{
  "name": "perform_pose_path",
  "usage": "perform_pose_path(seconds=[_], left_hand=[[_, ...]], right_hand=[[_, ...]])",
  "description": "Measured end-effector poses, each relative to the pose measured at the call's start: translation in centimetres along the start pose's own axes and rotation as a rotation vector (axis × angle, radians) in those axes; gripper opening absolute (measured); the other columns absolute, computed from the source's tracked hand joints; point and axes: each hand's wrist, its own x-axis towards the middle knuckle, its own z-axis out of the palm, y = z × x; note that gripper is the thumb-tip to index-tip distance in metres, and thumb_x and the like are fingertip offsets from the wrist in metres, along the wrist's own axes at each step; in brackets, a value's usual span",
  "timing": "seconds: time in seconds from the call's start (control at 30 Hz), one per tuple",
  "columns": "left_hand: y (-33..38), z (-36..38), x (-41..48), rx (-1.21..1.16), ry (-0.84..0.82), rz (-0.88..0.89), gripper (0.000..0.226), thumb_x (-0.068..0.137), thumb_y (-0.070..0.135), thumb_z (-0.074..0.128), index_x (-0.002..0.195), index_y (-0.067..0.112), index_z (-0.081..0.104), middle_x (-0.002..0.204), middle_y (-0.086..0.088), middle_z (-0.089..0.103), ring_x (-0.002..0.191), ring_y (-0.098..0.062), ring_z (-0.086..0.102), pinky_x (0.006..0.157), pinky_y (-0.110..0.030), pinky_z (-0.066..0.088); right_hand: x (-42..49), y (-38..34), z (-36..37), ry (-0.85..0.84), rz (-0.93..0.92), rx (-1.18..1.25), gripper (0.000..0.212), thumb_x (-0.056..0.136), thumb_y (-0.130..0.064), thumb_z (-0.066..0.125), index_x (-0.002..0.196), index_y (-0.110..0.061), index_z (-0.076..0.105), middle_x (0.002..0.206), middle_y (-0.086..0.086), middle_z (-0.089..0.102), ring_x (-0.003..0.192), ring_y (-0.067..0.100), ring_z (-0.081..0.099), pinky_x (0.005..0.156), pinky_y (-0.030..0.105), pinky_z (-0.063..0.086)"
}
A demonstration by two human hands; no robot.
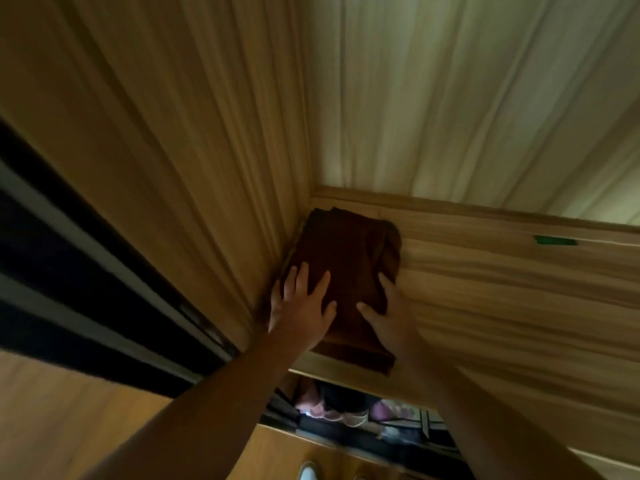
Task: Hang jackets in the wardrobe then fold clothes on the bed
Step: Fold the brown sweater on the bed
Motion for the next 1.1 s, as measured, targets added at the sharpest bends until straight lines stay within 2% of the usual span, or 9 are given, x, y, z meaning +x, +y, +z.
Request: perform_pose_path(seconds=[0.1, 0.23, 0.47, 0.67, 0.9, 1.0, 1.1], left_hand=[[-0.5, 0.3, 1.2, 0.086, 0.039, -0.025, 0.065, 0.102, 0.059, 0.022, 0.160, 0.039, 0.001, 0.169, -0.006, -0.003, 0.155, -0.028, -0.003, 0.123, -0.055, 0.012], [-0.8, 0.2, 3.0, 0.120, 0.054, -0.092, 0.064, 0.103, 0.057, 0.023, 0.160, 0.037, 0.001, 0.169, -0.007, -0.003, 0.156, -0.028, 0.000, 0.123, -0.050, 0.016], [0.3, 0.6, 5.2, 0.103, 0.119, -0.173, 0.063, 0.102, 0.057, 0.022, 0.159, 0.038, 0.003, 0.169, -0.008, 0.000, 0.155, -0.028, 0.004, 0.121, -0.049, 0.018], [0.2, -0.1, 7.3, 0.060, 0.109, -0.145, 0.062, 0.102, 0.057, 0.025, 0.159, 0.038, 0.007, 0.169, -0.008, 0.001, 0.155, -0.028, 0.003, 0.121, -0.051, 0.018], [-0.6, -1.2, 9.3, -0.114, -0.001, -0.118, 0.064, 0.103, 0.058, 0.031, 0.160, 0.041, 0.008, 0.169, -0.005, -0.008, 0.155, -0.026, -0.007, 0.124, -0.053, 0.006], [-0.9, -1.0, 8.5, -0.181, 0.049, -0.114, 0.067, 0.102, 0.060, 0.033, 0.160, 0.041, 0.006, 0.169, -0.005, -0.006, 0.155, -0.025, -0.006, 0.125, -0.051, 0.006], [-1.7, 0.1, 5.6, -0.273, 0.080, -0.128, 0.069, 0.099, 0.067, 0.032, 0.157, 0.049, 0.000, 0.168, 0.001, -0.011, 0.155, -0.023, -0.009, 0.124, -0.051, 0.013]], right_hand=[[1.3, 0.6, 1.1, 0.012, -0.048, -0.091, 0.079, 0.096, -0.039, 0.067, 0.161, -0.025, 0.026, 0.162, 0.007, 0.033, 0.145, 0.028, 0.036, 0.117, 0.040, 0.032], [4.5, 0.3, 2.1, -0.034, -0.099, -0.132, 0.078, 0.097, -0.040, 0.065, 0.161, -0.027, 0.022, 0.169, 0.007, 0.017, 0.150, 0.028, 0.029, 0.122, 0.043, 0.029], [8.9, -0.2, 1.3, -0.050, -0.144, -0.214, 0.076, 0.098, -0.036, 0.064, 0.161, -0.027, 0.023, 0.163, 0.008, 0.028, 0.147, 0.030, 0.033, 0.120, 0.041, 0.030], [10.8, -0.2, 0.6, -0.062, -0.144, -0.223, 0.076, 0.098, -0.042, 0.061, 0.161, -0.030, 0.021, 0.163, 0.009, 0.028, 0.147, 0.031, 0.033, 0.121, 0.045, 0.032], [11.6, -1.3, -0.2, -0.050, -0.138, -0.334, 0.072, 0.101, -0.045, 0.055, 0.162, -0.026, 0.020, 0.163, 0.014, 0.024, 0.149, 0.035, 0.029, 0.120, 0.043, 0.030], [9.7, -0.9, -0.4, 0.072, -0.301, -0.503, 0.070, 0.100, -0.058, 0.044, 0.160, -0.026, 0.026, 0.165, 0.014, 0.019, 0.151, 0.035, 0.022, 0.117, 0.049, 0.035], [6.3, 0.7, -0.9, 0.053, -0.583, -0.707, 0.083, 0.092, -0.080, 0.026, 0.157, -0.029, 0.035, 0.168, 0.005, 0.019, 0.155, 0.030, 0.017, 0.113, 0.051, 0.035]])
